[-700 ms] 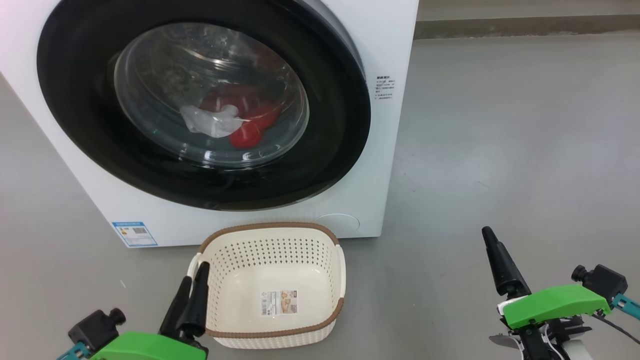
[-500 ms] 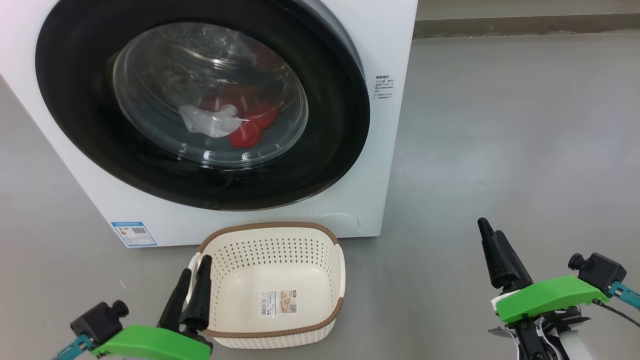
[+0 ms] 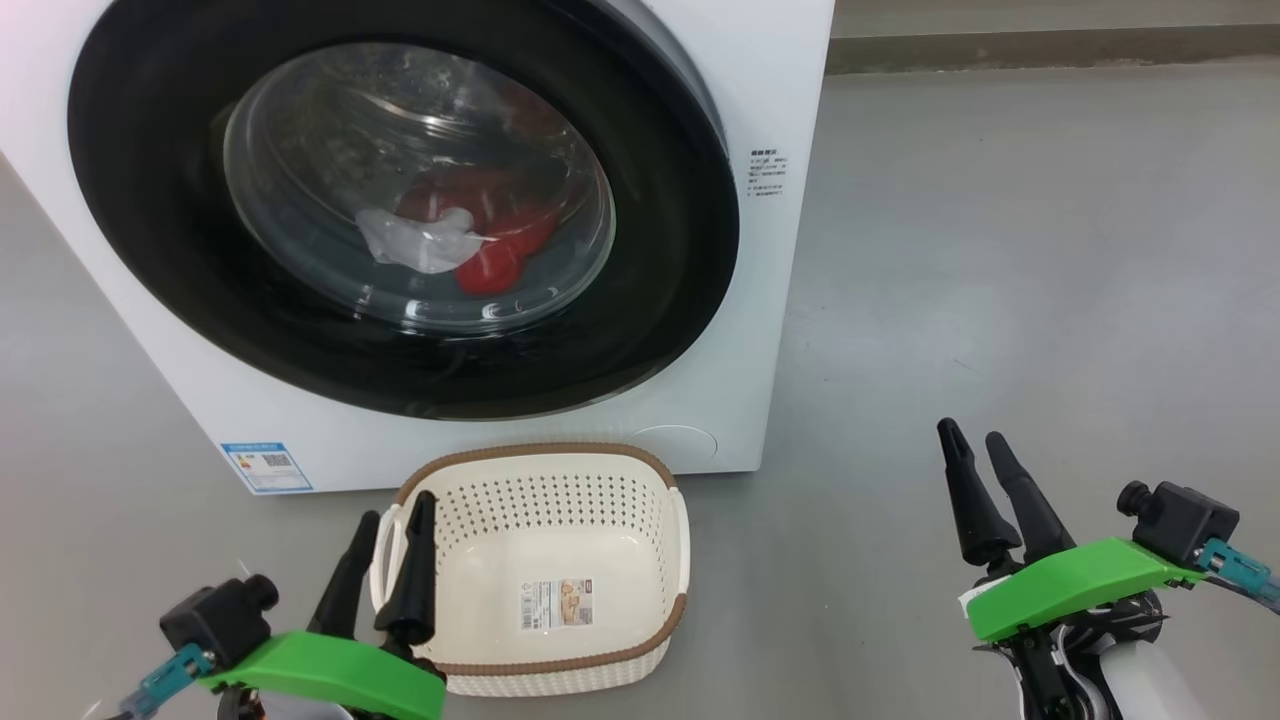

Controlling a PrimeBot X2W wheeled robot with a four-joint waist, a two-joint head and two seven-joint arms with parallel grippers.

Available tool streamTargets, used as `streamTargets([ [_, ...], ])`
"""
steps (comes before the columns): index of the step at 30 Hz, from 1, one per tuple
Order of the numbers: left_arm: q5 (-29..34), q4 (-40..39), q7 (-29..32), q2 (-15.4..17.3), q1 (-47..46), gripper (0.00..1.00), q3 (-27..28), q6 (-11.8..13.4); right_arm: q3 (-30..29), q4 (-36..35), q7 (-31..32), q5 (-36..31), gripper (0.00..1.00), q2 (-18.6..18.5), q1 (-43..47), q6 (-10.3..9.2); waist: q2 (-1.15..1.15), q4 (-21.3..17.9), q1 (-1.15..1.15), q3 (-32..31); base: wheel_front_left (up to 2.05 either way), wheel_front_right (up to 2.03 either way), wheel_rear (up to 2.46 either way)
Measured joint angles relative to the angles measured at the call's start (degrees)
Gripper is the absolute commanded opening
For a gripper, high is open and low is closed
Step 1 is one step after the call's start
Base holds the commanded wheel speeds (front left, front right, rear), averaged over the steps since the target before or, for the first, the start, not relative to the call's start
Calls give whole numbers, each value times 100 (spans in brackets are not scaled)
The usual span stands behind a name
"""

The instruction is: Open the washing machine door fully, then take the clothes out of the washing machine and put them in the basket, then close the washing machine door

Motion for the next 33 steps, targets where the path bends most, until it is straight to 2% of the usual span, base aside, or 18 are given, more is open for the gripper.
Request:
streamTargets([
  [3,235,45,-45,1,-57,100,-11,74,-5,1,-24,-245,100,-5,0,0,0,-3,0,-2,0,0,0],
  [12,805,121,-196,1,-156,100,-149,78,-32,22,-198,-936,100,-20,-167,0,0,-22,0,-4,0,0,0],
  [20,1328,125,-342,2,-302,100,-236,119,-131,-62,-316,-1872,100,-31,-219,0,0,-46,0,0,0,0,0],
  [33,2081,137,-569,11,-458,100,-363,234,-136,-86,-542,-2680,100,-49,-352,1,0,-39,0,-4,0,0,0],
])
